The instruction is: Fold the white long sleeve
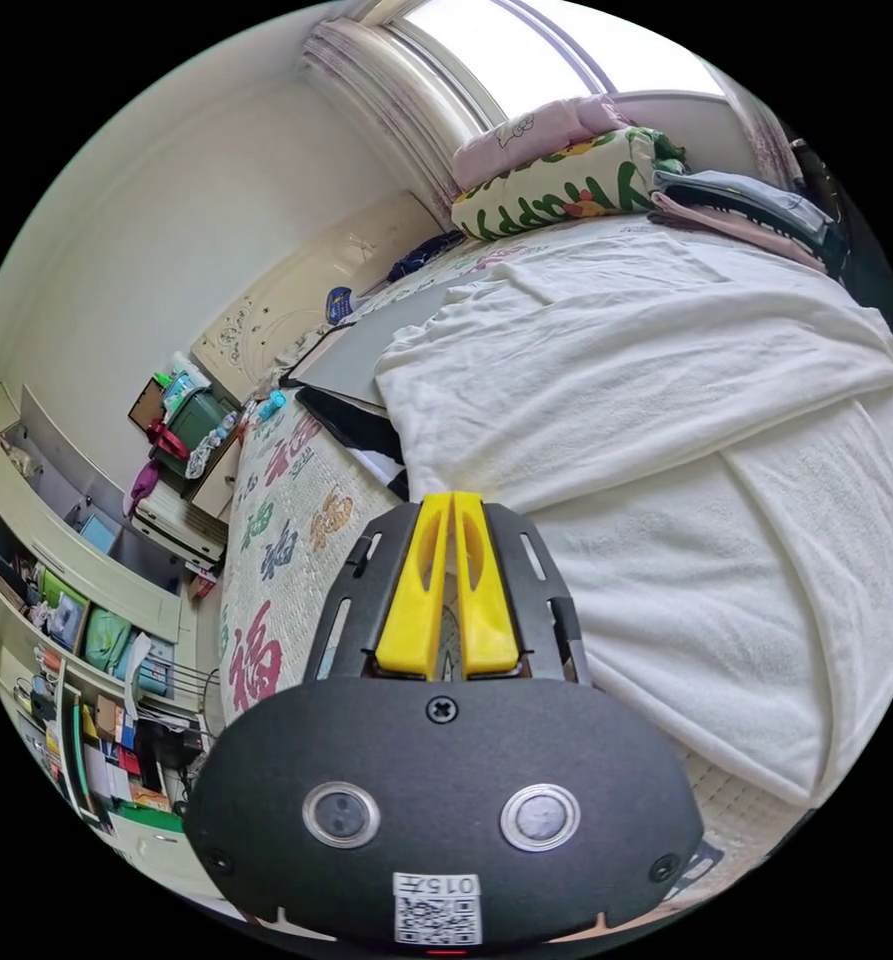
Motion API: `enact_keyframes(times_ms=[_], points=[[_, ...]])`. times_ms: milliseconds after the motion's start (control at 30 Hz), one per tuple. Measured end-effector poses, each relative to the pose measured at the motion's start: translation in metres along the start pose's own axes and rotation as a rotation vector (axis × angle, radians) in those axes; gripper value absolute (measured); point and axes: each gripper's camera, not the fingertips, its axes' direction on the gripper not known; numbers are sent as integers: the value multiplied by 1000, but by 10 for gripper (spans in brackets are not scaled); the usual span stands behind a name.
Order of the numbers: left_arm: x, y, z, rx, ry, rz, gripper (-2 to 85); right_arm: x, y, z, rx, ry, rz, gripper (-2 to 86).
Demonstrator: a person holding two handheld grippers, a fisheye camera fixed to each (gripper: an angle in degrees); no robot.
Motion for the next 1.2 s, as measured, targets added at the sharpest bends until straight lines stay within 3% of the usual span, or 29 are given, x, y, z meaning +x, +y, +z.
enact_keyframes(times_ms=[300, 600, 1033, 1100, 1200], points=[[-11, 10, 6, -3, 28, -20, -2, 80, 27, 28, 30, -186, 35, 56], [-54, 32, 0, 45, 100, -189, -2, 209, 84, 40, 251, -336, 169, 64], [-48, 32, 13, -5, 69, -170, -2, 239, 96, 101, 465, -232, 173, 53], [-48, 32, 13, -5, 67, -170, -2, 236, 87, 105, 524, -163, 175, 28], [-46, 32, 13, -6, 60, -166, -1, 216, 41, 131, 446, 177, 121, -1]])
